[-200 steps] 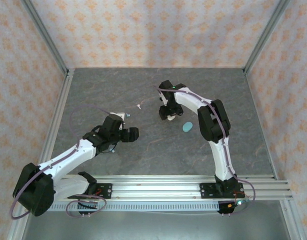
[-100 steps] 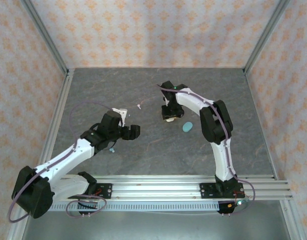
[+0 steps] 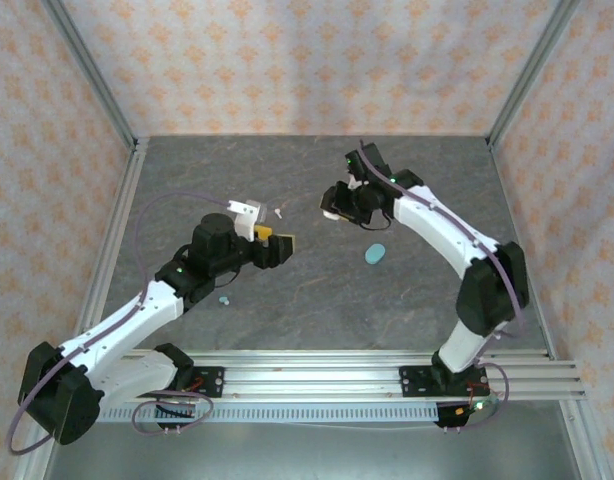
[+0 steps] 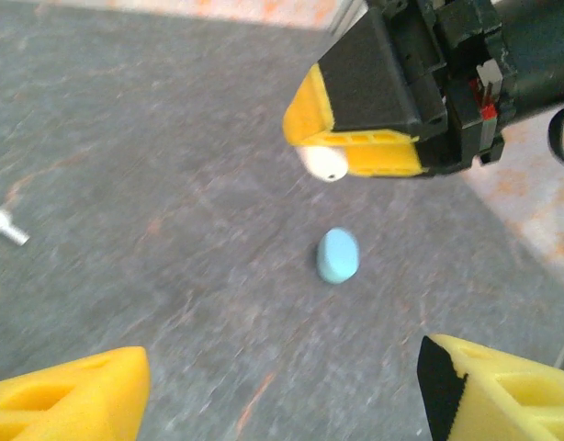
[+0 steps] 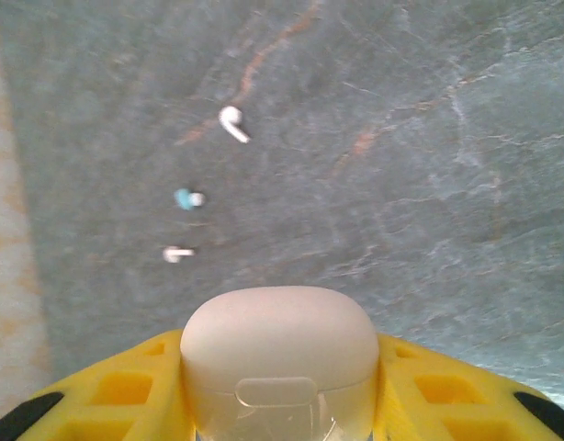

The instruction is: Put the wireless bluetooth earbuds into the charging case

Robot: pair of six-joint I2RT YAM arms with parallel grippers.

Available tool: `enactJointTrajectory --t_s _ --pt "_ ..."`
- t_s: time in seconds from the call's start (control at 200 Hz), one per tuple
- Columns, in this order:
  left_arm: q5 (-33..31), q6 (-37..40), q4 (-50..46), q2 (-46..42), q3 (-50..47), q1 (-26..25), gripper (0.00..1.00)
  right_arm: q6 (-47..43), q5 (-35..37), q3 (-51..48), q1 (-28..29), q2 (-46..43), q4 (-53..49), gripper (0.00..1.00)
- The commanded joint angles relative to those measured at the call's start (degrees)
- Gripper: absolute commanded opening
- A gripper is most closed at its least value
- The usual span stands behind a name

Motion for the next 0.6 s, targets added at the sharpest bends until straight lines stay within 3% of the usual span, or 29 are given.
enactJointTrajectory --t_s 0.0,0.175,0.3,0.595 --pt "1.34 -2.32 12.97 1.25 -0.78 -1.65 0.76 7.12 -1.42 -3.09 0.74 -5.51 4.92 0.44" --pt "2.22 -1.23 21.1 5.62 -0.02 -5.54 0.72 11.64 -1.76 -7.43 1.69 -11.91 7.78 0.44" --pt "3.25 0.96 21.94 9.64 2.95 -7.94 0.7 13.01 -1.75 -8.31 2.45 -14.79 7.67 0.43" --pt "3.79 -1.55 27.85 16.46 6.89 -8.49 0.64 14.93 -1.58 -10.3 4.06 -19.19 7.48 0.43"
